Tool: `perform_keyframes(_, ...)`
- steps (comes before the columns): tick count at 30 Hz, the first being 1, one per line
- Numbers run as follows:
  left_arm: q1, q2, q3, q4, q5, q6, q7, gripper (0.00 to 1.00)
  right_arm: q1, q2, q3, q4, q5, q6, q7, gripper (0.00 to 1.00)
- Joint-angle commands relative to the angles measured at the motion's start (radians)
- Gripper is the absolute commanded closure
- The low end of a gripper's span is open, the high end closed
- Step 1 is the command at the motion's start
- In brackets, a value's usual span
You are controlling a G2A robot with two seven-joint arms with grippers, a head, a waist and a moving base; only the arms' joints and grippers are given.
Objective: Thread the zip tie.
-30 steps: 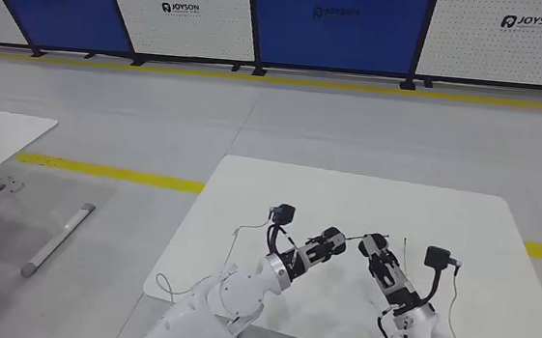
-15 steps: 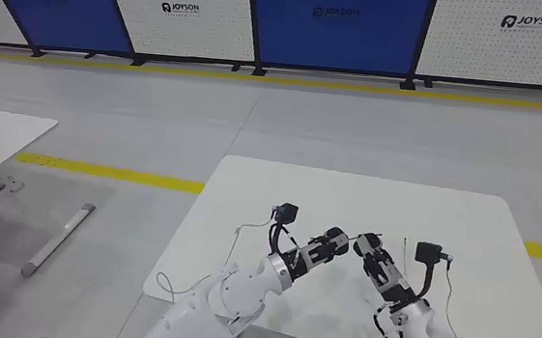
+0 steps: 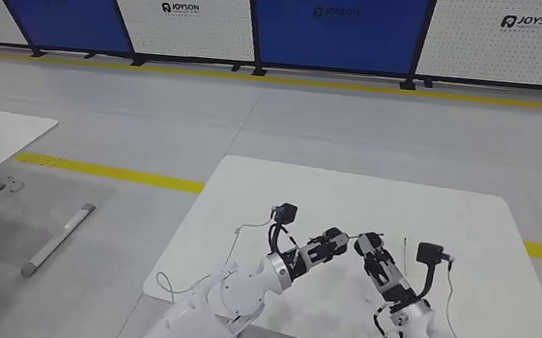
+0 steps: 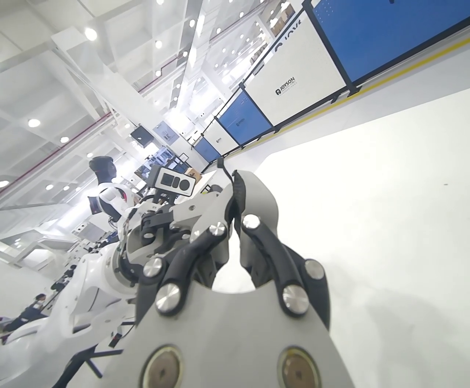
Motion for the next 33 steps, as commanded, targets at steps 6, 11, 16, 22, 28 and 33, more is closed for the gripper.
perform_keyframes(6, 0.015, 0.002, -0.007, -0.003, -0.003, -0.019, 0.006, 0.16, -0.004, -0.001, 0.001, 0.009, -0.008, 0.016, -0.015, 1.0)
perform_keyframes(11, 0.026, 0.005, -0.018, -0.003, -0.009, -0.032, 0.009, 0.48, -0.008, 0.0, 0.008, 0.011, -0.006, 0.016, -0.021, 1.0)
perform_keyframes(16, 0.03, 0.005, -0.02, -0.002, -0.01, -0.036, 0.015, 0.64, -0.012, 0.001, 0.012, 0.008, -0.006, 0.015, -0.025, 1.0)
perform_keyframes(22, 0.029, 0.005, -0.023, 0.007, -0.012, -0.038, 0.021, 0.87, -0.016, 0.001, 0.017, 0.004, -0.006, 0.013, -0.025, 1.0)
perform_keyframes(28, 0.025, 0.004, -0.024, 0.004, -0.01, -0.03, 0.025, 1.0, -0.019, 0.002, 0.023, -0.001, -0.004, 0.015, -0.024, 1.0)
perform_keyframes(33, 0.024, 0.004, -0.023, 0.0, -0.006, -0.028, 0.023, 1.0, -0.019, 0.002, 0.026, -0.002, 0.002, 0.018, -0.022, 1.0)
